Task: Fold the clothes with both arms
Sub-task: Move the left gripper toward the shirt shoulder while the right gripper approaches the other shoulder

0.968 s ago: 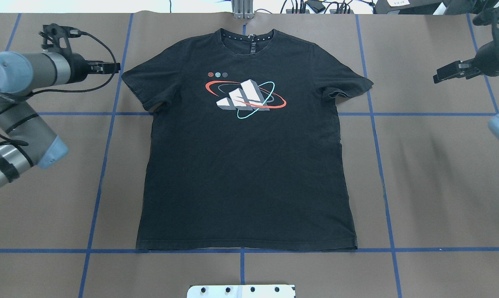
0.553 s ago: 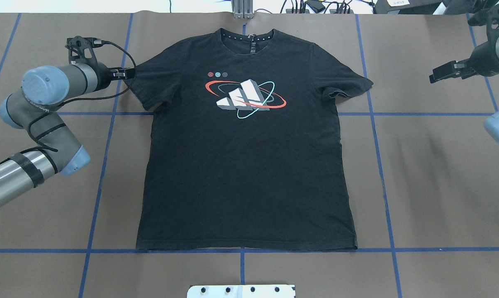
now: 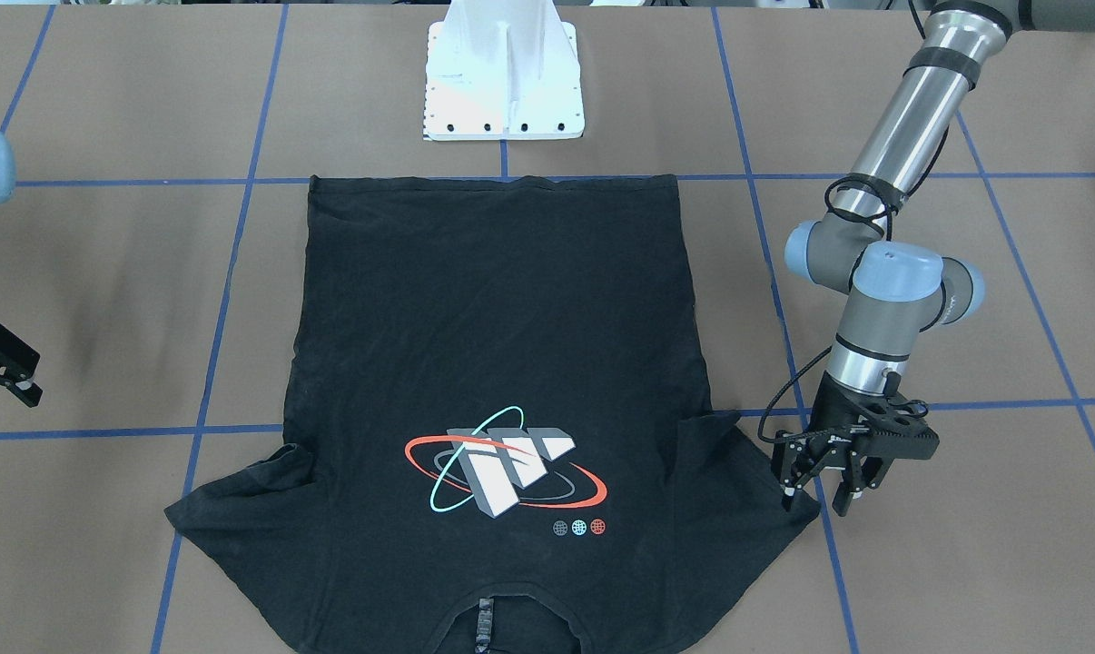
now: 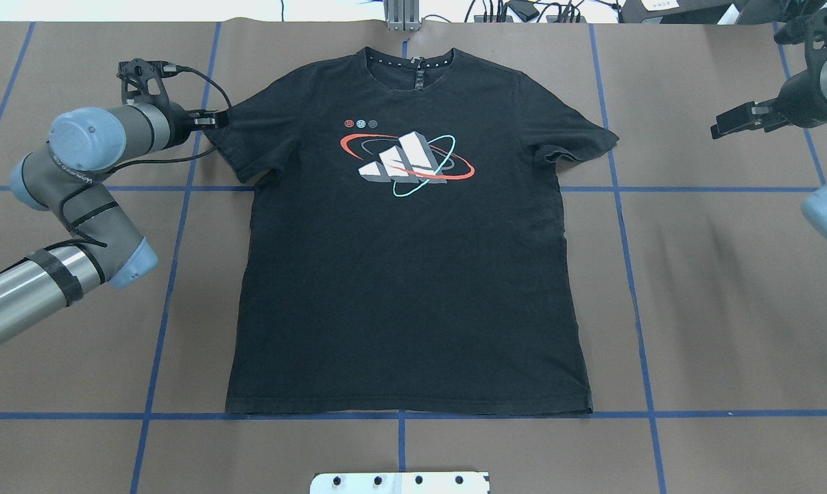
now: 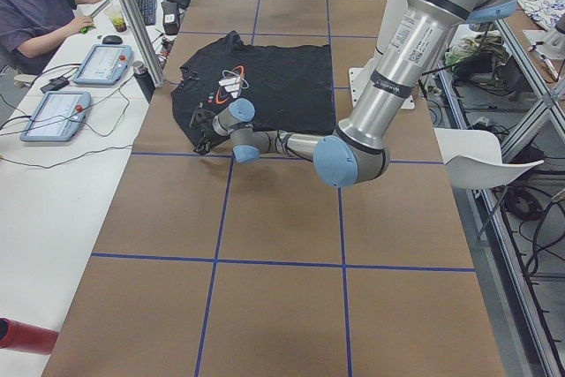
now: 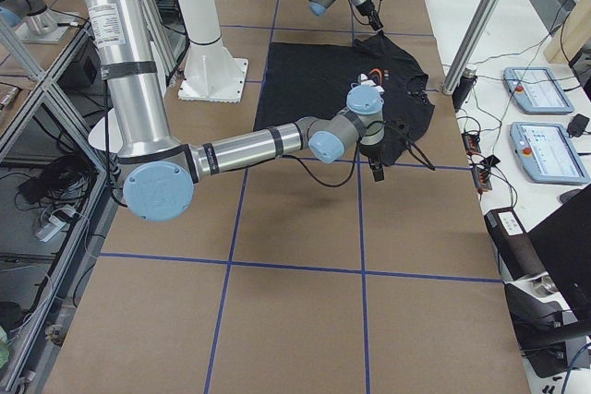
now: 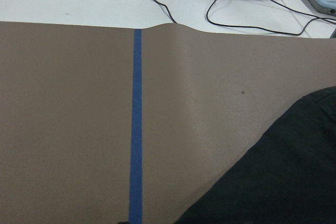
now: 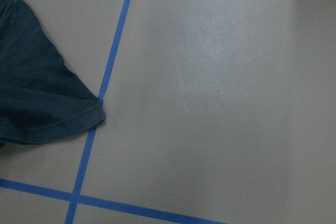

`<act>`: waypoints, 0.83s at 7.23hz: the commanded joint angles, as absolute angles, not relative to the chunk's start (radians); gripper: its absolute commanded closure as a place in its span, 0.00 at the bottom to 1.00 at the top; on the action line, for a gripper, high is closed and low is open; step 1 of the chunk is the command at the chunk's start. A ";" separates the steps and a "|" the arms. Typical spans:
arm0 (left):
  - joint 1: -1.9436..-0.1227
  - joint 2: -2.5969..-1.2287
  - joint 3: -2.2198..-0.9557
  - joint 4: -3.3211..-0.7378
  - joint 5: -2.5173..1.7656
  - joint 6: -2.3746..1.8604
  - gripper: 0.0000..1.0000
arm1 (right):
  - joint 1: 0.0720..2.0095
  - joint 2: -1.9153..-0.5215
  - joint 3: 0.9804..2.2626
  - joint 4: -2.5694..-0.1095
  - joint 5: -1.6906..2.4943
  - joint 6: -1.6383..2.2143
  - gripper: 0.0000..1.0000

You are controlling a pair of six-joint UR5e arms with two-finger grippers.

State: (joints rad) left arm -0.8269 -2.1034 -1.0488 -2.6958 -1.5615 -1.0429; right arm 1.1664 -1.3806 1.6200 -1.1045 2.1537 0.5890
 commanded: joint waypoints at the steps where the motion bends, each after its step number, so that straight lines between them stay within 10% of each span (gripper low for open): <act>1: -0.827 -2.106 -1.035 -2.695 -1.548 -1.039 0.29 | 1.166 -1.381 1.620 -1.104 2.152 0.589 0.00; 3: -0.827 -2.106 -1.022 -2.697 -1.546 -1.037 0.33 | 1.164 -1.382 1.620 -1.103 2.151 0.589 0.00; 6: -0.821 -2.108 -1.020 -2.695 -1.546 -1.037 0.67 | 1.163 -1.382 1.620 -1.103 2.151 0.589 0.00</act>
State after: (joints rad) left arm -0.8239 -2.1071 -1.0207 -2.6957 -1.5463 -1.0370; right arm 1.1631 -1.3821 1.6199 -1.1033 2.1507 0.5890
